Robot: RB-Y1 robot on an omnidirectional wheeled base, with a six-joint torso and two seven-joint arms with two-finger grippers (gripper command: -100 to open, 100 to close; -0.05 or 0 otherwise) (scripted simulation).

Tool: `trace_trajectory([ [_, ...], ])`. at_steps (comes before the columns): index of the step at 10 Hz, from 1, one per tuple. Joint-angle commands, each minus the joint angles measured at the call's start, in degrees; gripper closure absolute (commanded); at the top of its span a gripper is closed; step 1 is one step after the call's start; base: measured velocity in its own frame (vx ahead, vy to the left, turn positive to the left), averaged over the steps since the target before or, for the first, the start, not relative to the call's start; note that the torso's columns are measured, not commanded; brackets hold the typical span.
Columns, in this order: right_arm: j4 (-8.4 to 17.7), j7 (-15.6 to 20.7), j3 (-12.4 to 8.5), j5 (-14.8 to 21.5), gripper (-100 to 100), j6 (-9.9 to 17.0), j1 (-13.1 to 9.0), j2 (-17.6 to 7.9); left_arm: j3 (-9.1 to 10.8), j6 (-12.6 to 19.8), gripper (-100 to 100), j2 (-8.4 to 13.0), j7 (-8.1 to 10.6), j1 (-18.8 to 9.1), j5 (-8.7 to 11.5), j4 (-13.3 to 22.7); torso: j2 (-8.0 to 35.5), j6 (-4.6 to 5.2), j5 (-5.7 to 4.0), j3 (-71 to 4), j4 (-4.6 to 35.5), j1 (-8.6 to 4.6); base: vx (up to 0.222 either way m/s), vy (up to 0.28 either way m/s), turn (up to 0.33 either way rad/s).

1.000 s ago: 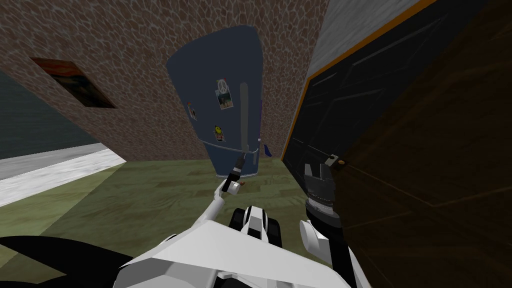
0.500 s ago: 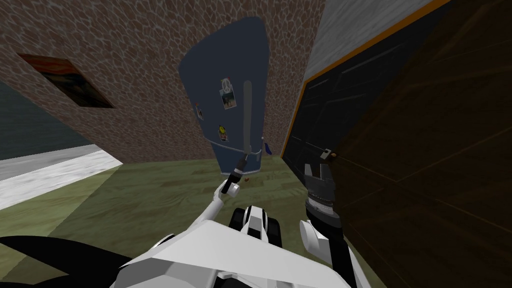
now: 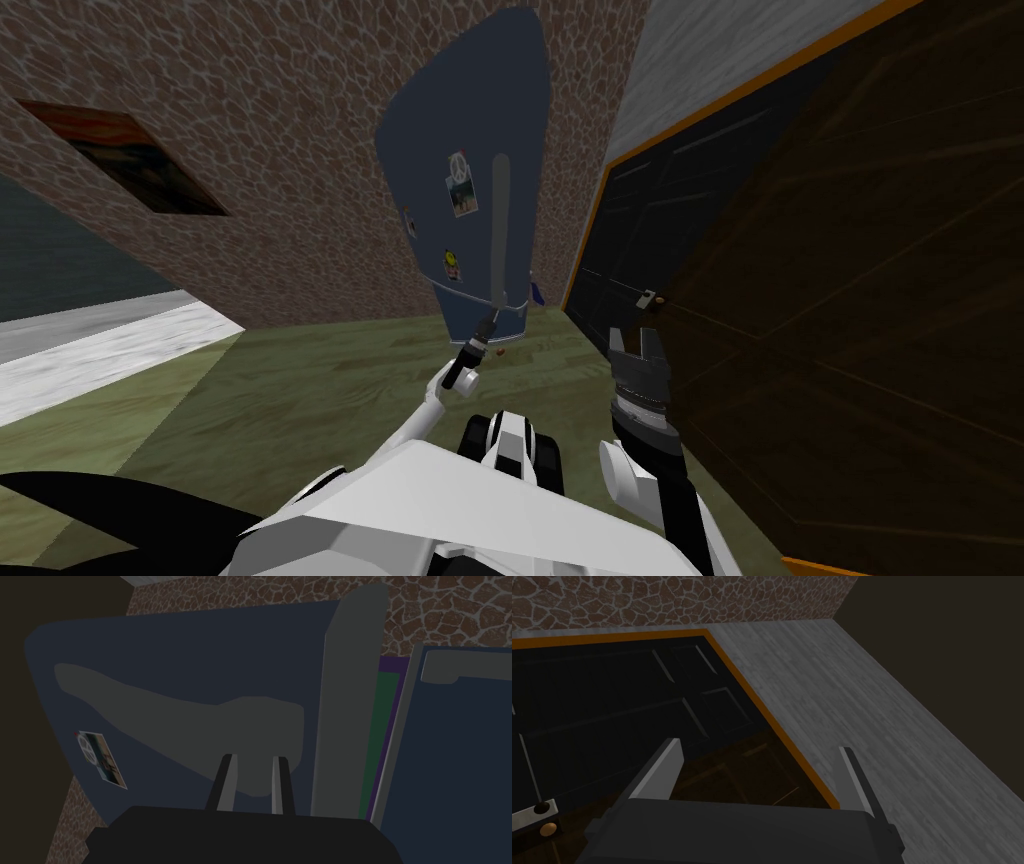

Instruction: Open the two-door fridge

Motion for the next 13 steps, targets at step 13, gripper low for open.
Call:
trace_trajectory([
  [13,0.0,0.0,0.0,0.0,0,0.0,0.0,0.0,-9.0,-3.8,100,9.4,6.92,3.4,0.2,-7.7,-0.6,-0.03,0.03,-0.5,-0.1,0.11,-0.122,0.189,-0.058],
])
